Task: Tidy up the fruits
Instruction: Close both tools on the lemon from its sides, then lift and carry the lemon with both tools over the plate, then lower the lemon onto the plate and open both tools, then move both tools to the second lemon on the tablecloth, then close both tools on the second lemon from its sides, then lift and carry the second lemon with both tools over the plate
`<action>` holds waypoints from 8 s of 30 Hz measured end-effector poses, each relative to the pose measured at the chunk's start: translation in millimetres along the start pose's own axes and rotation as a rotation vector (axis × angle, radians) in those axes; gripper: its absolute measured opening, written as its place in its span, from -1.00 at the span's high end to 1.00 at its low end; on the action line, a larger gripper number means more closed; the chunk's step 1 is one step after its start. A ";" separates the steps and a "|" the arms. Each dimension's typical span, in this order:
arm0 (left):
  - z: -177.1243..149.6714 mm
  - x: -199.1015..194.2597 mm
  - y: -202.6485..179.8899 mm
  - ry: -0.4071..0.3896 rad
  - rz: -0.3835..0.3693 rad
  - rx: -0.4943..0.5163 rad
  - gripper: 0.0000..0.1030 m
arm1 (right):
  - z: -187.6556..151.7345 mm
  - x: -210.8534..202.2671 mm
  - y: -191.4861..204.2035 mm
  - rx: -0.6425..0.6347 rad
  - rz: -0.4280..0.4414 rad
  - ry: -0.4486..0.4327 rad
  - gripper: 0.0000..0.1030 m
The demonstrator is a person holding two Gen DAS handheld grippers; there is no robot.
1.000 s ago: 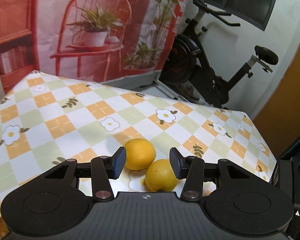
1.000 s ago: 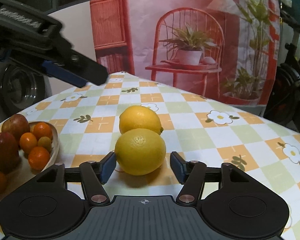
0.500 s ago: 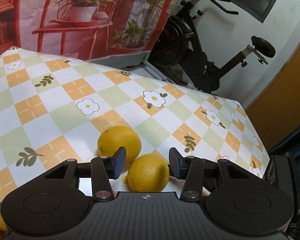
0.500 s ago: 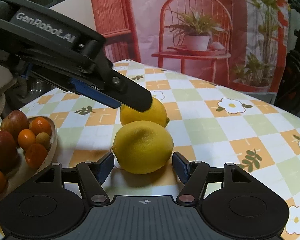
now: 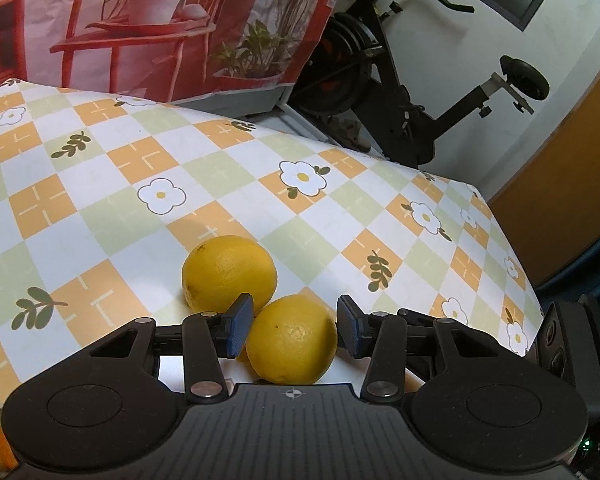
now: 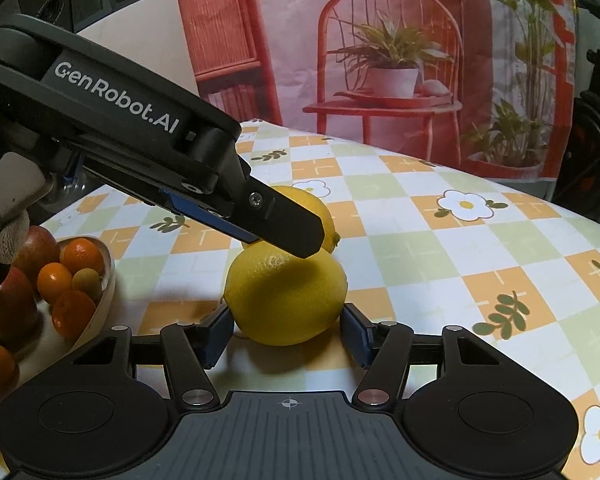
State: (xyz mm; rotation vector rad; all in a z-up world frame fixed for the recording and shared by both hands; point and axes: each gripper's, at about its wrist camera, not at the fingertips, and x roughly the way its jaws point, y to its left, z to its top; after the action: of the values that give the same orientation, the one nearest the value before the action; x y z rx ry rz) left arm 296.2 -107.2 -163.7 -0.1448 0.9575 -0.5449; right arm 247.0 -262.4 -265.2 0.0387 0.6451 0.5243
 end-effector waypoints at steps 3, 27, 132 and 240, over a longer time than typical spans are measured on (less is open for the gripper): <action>-2.7 2.8 -0.2 0.010 0.001 0.005 0.13 | -0.3 -0.6 -0.8 0.010 -0.001 -0.003 -0.06; -43.4 -69.5 7.2 0.013 -0.024 0.053 0.21 | -19.5 -35.9 57.9 -0.038 0.066 -0.079 -0.05; -60.3 -149.2 6.7 -0.186 0.126 0.022 0.21 | 0.2 -69.0 94.8 -0.234 0.160 -0.053 -0.14; -57.6 -165.7 23.0 -0.071 0.110 0.012 0.23 | 25.9 -37.0 141.4 -0.216 0.192 -0.081 -0.05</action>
State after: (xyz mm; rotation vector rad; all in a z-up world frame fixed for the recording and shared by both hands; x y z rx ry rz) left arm 183.2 2.6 -83.0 -0.0997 0.8873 -0.4415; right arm 172.9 -153.9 -196.1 -0.0820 0.5051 0.7719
